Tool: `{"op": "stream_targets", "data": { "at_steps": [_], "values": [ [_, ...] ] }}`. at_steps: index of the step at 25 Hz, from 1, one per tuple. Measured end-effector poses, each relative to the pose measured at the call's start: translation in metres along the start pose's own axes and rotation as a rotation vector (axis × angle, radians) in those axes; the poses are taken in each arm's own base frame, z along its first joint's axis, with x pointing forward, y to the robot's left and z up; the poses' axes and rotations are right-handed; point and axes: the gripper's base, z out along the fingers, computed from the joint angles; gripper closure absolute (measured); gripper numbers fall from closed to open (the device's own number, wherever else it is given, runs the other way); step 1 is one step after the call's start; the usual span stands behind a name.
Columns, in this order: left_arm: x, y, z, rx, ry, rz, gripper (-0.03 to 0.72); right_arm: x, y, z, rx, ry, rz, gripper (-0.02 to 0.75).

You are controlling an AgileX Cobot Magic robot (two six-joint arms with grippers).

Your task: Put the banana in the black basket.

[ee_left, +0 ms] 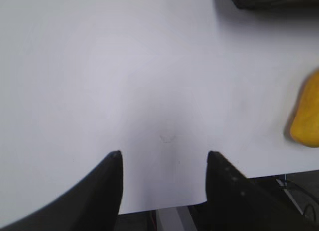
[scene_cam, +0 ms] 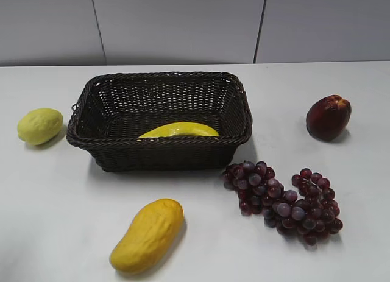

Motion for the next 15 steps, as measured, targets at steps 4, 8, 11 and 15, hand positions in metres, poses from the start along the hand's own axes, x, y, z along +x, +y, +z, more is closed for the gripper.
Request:
{"op": "stream_targets", "data": {
  "at_steps": [4,8,11,15],
  "values": [
    [0.034,-0.004,-0.012,-0.012,-0.138,0.015,0.162,0.000,0.000,0.000,0.000,0.000,0.000,0.183],
    [0.064,-0.008,-0.025,-0.027,-0.278,0.037,0.162,0.000,0.000,0.000,0.000,0.000,0.000,0.183],
    [0.080,-0.008,-0.034,-0.054,-0.367,0.057,0.162,0.000,0.000,0.000,0.000,0.000,0.000,0.183],
    [0.097,-0.009,-0.038,-0.069,-0.415,0.051,0.162,0.000,0.000,0.000,0.000,0.000,0.000,0.183]
  ]
}}
